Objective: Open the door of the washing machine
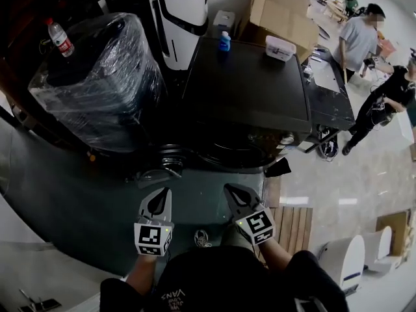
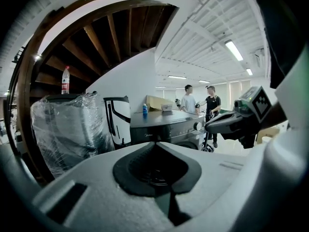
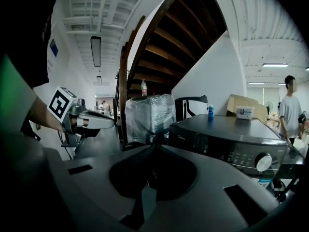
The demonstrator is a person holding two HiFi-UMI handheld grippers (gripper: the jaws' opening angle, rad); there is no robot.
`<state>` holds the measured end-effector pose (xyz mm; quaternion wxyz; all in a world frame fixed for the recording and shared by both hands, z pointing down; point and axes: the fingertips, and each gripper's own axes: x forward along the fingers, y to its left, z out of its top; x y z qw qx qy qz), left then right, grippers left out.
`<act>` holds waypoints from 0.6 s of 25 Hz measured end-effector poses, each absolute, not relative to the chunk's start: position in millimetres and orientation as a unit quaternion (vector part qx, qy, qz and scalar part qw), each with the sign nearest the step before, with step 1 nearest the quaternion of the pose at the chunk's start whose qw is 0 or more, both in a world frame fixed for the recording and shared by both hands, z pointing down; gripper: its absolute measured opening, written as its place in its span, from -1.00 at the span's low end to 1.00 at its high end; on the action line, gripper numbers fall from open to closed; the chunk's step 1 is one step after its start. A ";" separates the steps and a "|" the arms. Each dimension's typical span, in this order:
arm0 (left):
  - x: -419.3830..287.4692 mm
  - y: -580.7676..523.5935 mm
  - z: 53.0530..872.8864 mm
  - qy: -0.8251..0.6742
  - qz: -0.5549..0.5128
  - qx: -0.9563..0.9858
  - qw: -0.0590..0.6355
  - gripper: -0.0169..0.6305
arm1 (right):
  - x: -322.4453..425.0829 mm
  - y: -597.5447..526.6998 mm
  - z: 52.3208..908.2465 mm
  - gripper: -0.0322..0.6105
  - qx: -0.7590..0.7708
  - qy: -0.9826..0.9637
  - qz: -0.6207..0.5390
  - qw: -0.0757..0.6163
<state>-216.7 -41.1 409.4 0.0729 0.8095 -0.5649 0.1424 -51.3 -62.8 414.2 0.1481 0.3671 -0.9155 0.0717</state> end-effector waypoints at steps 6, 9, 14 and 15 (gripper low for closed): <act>-197.9 -27.2 392.4 -0.533 0.150 0.832 0.048 -0.90 | -38.8 -47.2 398.9 -0.88 0.383 -0.910 0.061 0.148; -191.2 -20.5 386.9 -0.520 0.154 0.839 0.039 -0.90 | -31.6 -36.5 395.9 -0.88 0.397 -0.904 0.066 0.144; -182.3 -13.6 374.3 -0.507 0.152 0.848 0.027 -0.90 | -19.3 -24.7 387.5 -0.88 0.417 -0.895 0.064 0.145; -181.0 -12.4 373.3 -0.504 0.152 0.850 0.025 -0.90 | -17.9 -23.6 385.5 -0.88 0.419 -0.894 0.063 0.144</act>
